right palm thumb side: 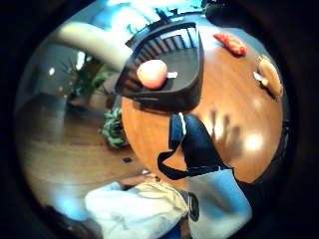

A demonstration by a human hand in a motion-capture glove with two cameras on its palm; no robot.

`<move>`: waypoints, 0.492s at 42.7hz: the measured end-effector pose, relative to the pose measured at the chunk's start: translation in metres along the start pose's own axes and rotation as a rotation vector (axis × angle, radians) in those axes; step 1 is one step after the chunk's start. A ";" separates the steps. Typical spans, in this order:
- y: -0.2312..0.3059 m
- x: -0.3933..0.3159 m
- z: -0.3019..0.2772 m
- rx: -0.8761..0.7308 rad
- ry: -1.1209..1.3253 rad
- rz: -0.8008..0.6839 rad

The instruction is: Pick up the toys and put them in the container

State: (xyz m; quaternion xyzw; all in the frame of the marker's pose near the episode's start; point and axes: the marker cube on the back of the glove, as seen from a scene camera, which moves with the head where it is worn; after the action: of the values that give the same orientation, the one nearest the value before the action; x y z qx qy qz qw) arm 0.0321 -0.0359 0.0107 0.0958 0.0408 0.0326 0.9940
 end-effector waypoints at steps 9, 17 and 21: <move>0.008 -0.001 -0.005 0.015 -0.062 0.043; 0.011 0.010 -0.003 0.026 0.031 -0.001; 0.009 0.004 -0.006 0.027 -0.056 0.081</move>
State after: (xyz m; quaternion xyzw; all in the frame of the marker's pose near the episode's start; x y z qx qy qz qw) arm 0.0346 -0.0254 0.0064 0.1115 0.0096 0.0697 0.9913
